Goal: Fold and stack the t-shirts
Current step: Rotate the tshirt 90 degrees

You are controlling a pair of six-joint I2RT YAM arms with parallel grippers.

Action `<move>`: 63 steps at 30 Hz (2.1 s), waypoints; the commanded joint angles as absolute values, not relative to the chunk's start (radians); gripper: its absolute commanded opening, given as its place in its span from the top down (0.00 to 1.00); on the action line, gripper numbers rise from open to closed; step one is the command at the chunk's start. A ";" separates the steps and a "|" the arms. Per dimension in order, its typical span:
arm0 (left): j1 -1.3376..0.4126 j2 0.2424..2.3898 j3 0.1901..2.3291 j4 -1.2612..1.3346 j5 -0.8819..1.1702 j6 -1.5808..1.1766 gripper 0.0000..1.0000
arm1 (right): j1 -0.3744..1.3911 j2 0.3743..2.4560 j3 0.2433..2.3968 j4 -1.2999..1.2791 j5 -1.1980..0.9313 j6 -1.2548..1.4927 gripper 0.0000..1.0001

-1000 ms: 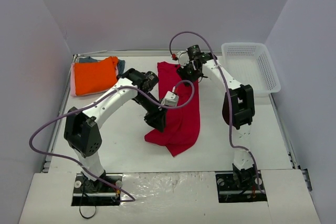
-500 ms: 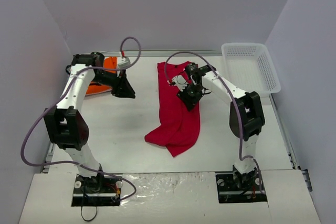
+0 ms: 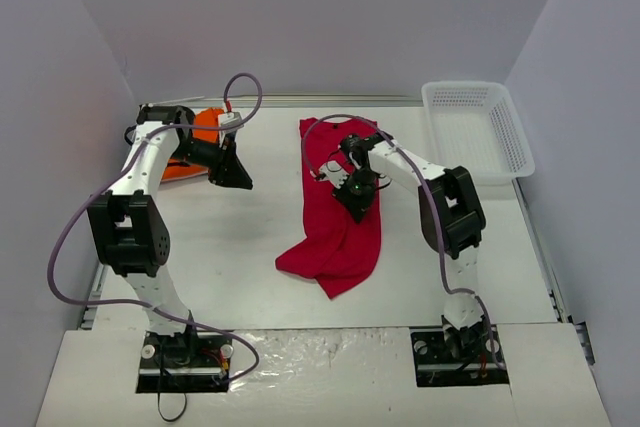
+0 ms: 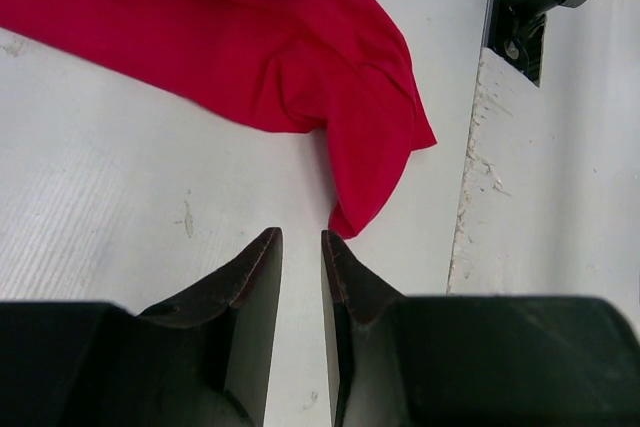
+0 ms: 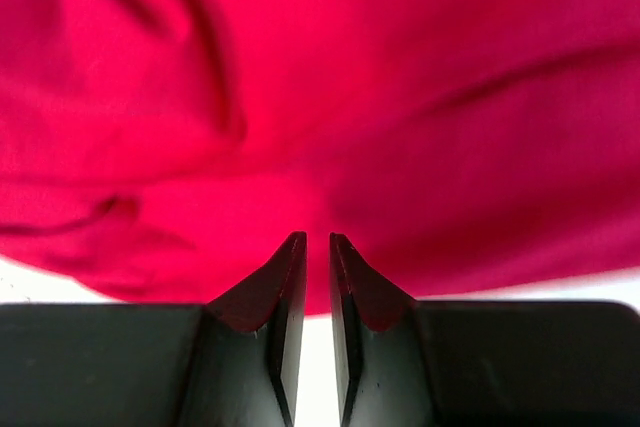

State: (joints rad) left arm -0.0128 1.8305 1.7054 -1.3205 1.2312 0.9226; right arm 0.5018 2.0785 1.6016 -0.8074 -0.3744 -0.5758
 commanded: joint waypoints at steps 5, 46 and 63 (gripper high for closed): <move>-0.009 1.729 1.611 -1.456 1.226 0.850 0.79 | 0.540 2.197 1.712 -0.857 -0.411 -0.589 0.91; -0.009 1.519 1.448 -1.121 0.973 0.526 0.78 | 0.408 2.639 2.370 -0.859 -0.265 -0.548 0.93; 0.032 1.326 1.325 -0.977 0.913 0.419 0.78 | 0.449 2.045 1.711 -0.842 -0.403 -0.554 0.59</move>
